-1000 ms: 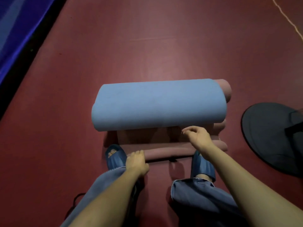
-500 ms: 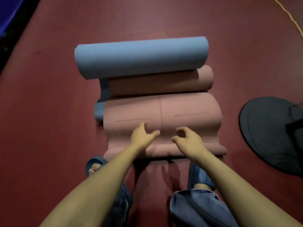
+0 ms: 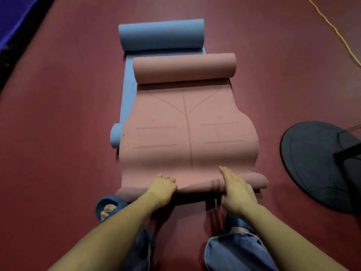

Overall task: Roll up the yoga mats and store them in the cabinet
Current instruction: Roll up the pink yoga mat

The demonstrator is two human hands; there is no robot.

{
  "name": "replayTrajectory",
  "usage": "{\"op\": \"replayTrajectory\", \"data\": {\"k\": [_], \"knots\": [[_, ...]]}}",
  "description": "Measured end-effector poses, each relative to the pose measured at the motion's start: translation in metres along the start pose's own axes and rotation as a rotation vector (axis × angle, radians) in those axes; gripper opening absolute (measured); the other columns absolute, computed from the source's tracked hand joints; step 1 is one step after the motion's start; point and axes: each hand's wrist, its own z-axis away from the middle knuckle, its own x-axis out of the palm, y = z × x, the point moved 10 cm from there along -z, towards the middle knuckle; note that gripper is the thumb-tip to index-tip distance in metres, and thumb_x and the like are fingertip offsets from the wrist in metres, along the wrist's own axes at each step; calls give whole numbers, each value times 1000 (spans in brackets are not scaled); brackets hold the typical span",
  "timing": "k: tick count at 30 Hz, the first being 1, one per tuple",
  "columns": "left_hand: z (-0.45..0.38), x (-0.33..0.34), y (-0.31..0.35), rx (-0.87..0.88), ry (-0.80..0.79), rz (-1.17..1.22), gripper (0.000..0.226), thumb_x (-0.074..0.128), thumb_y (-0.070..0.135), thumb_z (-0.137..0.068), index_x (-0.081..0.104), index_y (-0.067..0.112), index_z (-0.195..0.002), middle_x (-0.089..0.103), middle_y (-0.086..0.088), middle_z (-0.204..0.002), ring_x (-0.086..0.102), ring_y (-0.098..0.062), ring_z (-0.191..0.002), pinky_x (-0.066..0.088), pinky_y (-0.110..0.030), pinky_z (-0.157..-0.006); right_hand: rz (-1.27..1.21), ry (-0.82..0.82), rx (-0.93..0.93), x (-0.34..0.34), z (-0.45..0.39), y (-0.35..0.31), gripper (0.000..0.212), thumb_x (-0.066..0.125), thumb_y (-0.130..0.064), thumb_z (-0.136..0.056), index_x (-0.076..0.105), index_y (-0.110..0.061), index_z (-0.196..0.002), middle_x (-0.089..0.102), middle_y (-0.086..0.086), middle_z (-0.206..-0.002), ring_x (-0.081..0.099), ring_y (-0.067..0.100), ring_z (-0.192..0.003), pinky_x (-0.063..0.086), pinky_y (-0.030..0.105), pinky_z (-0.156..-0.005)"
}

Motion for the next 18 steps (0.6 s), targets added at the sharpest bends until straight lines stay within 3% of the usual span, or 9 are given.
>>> {"op": "replayTrajectory", "data": {"k": [2,4,6,8,10,12,15,18], "knots": [[26,-22,3,84,22,-49,30,55,14,-95,66,13,-122,58,-9,-127,51,-33,-121,38,-39,-98,147,-14,-25,-1,12,-1,119,66,-12,-78,-18,-37,-158,13,-3,-168,40,33,-140,40,46,-108],[59,-52,14,178,134,-114,24,66,17,-83,72,14,-105,63,-6,-112,61,-30,-108,47,-35,-86,360,-2,-67,-4,27,-6,115,68,-20,-86,-20,-31,-159,13,7,-165,35,33,-140,36,43,-107],[94,-86,26,248,233,-148,24,82,25,-49,70,20,-69,62,4,-80,65,-19,-74,45,-24,-55,488,6,-91,-16,45,-12,104,68,-29,-89,-6,-30,-162,16,10,-162,30,32,-140,32,43,-106],[125,-127,33,278,368,-164,32,84,23,-30,60,21,-52,53,7,-66,56,-16,-59,36,-22,-44,511,24,-128,-35,68,-20,82,68,-36,-90,21,-31,-157,15,8,-163,22,34,-145,28,46,-109],[162,-172,31,235,495,-165,34,84,17,-31,57,20,-52,52,5,-66,55,-18,-59,35,-24,-42,482,69,-201,-57,97,-32,72,67,-41,-91,32,-25,-152,10,7,-166,9,35,-153,20,50,-116],[206,-215,23,188,642,-91,35,86,12,-37,56,19,-54,53,4,-68,57,-20,-60,34,-26,-40,389,172,-271,-85,131,-44,79,70,-39,-89,29,-19,-154,11,4,-167,8,31,-155,17,47,-120],[277,-257,31,221,790,-87,23,73,7,-56,55,20,-60,52,4,-72,56,-21,-63,32,-28,-41,249,338,-343,-129,185,-54,76,73,-33,-86,33,-18,-150,42,6,-150,40,32,-140,30,40,-109],[348,-276,55,296,866,-174,11,52,11,-69,60,19,-66,53,3,-75,54,-21,-66,33,-30,-47,220,347,-391,-158,241,-62,49,68,-34,-92,47,-26,-135,61,0,-120,56,30,-114,30,39,-88]]}}
